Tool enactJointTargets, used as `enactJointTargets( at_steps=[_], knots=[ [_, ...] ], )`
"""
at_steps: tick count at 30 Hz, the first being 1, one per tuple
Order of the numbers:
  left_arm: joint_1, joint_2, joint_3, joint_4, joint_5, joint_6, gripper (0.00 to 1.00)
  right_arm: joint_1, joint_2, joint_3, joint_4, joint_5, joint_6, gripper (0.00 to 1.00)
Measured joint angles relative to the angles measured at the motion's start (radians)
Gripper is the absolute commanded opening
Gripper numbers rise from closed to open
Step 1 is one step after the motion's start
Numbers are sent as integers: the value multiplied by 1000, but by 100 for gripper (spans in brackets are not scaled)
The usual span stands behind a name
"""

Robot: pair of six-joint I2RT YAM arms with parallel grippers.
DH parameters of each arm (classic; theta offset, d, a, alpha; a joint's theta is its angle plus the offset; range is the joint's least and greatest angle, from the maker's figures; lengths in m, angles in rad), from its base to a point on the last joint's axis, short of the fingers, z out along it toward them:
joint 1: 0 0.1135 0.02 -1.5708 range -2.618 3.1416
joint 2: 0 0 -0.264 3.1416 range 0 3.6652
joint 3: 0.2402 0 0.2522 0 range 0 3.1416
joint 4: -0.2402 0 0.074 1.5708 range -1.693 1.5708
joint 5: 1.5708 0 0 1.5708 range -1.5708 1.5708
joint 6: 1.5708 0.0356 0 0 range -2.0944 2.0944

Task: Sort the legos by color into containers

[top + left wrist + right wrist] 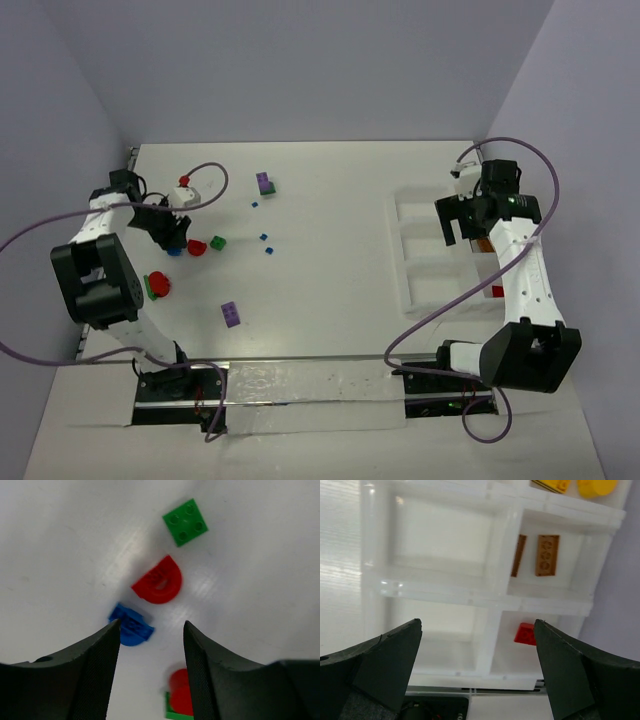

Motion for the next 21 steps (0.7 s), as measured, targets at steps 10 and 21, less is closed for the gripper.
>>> enactJointTargets(
  at_steps=[10, 21],
  knots=[
    [18, 178, 162, -124, 118, 306, 53, 57, 8, 32, -29, -70, 51, 100],
    [6, 224, 155, -131, 138, 377, 54, 60, 54, 59, -42, -108, 81, 100]
  ],
)
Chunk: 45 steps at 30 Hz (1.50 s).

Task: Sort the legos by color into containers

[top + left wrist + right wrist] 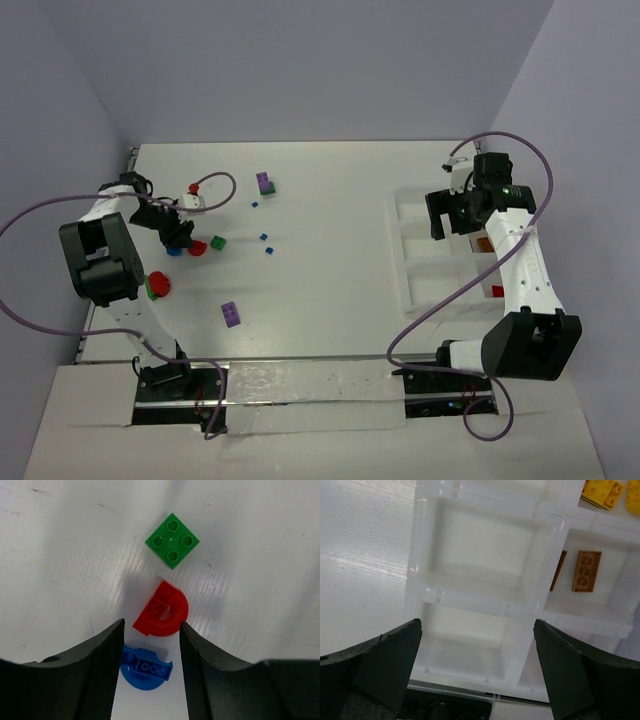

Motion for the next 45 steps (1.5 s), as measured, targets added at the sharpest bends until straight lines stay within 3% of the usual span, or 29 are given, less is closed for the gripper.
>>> enactJointTargets(
  at_steps=[11, 16, 27, 31, 34, 40, 45],
  knots=[
    [-32, 37, -7, 18, -2, 1, 50, 5, 31, 6, 0, -14, 2, 100],
    [-40, 55, -12, 30, -13, 1, 43, 8, 36, 28, -4, -28, 4, 100],
    [-52, 59, -37, 62, -46, -1, 18, 51, 37, 63, 1, -130, 39, 100],
    [-54, 55, -40, 65, -49, -8, 5, 76, 37, 63, 2, -178, 54, 100],
    [-57, 40, -43, 65, -49, -29, 2, 86, 36, 63, 15, -232, 79, 100],
    [-79, -102, -43, 63, 14, -134, 0, 125, 27, 52, 119, -417, 205, 100],
    [-208, -427, -106, 168, 94, -318, 0, 184, 23, -9, 287, -627, 398, 100]
  ],
)
